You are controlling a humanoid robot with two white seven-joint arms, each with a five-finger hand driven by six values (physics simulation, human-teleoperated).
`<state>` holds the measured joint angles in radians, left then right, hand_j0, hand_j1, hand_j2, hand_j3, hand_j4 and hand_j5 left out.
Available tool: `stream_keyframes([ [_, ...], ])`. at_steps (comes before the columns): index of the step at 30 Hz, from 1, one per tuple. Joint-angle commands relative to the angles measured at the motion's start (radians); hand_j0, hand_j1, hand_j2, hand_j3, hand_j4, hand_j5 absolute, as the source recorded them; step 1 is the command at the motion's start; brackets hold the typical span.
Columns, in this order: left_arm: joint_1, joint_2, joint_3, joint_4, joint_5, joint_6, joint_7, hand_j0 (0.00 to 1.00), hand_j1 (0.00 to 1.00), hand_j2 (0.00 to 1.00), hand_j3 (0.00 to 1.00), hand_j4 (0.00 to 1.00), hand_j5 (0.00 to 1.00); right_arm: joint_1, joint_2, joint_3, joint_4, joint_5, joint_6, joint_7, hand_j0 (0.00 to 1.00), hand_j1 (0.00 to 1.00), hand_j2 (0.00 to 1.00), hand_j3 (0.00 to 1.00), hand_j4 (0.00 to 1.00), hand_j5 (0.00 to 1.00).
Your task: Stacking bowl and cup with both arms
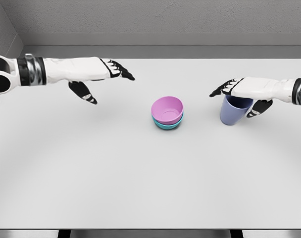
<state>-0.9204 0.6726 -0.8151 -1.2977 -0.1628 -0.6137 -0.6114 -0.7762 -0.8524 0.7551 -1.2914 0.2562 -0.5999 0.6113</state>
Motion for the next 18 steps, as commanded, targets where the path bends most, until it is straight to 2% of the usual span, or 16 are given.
stream_keyframes([
  [1,0.000,0.004,0.007,0.005,0.006,0.003,0.000,1.00,1.00,1.00,1.00,1.00,1.00,0.000,-0.002,-0.003,0.000,-0.006,0.002,0.000,1.00,1.00,1.00,1.00,1.00,1.00],
  [7,0.015,-0.005,0.031,0.011,0.006,0.003,0.000,1.00,1.00,1.00,1.00,1.00,1.00,0.000,-0.002,0.000,0.000,-0.006,0.003,0.000,1.00,1.00,1.00,1.00,1.00,1.00],
  [8,0.023,-0.005,0.042,0.011,0.006,0.003,0.000,1.00,1.00,1.00,1.00,1.00,1.00,0.000,-0.004,0.000,0.000,-0.006,0.003,0.000,0.93,0.93,0.93,0.93,0.93,0.93],
  [14,0.023,-0.004,0.044,0.012,0.005,0.003,0.000,1.00,1.00,1.00,1.00,1.00,1.00,0.000,-0.002,0.000,0.000,-0.006,-0.008,0.000,0.78,0.78,0.78,0.78,0.78,0.78],
  [18,0.025,-0.005,0.044,0.015,0.005,0.003,0.000,1.00,1.00,1.00,1.00,1.00,1.00,0.000,-0.004,0.000,0.000,-0.006,-0.011,0.000,0.76,0.76,0.76,0.76,0.76,0.76],
])
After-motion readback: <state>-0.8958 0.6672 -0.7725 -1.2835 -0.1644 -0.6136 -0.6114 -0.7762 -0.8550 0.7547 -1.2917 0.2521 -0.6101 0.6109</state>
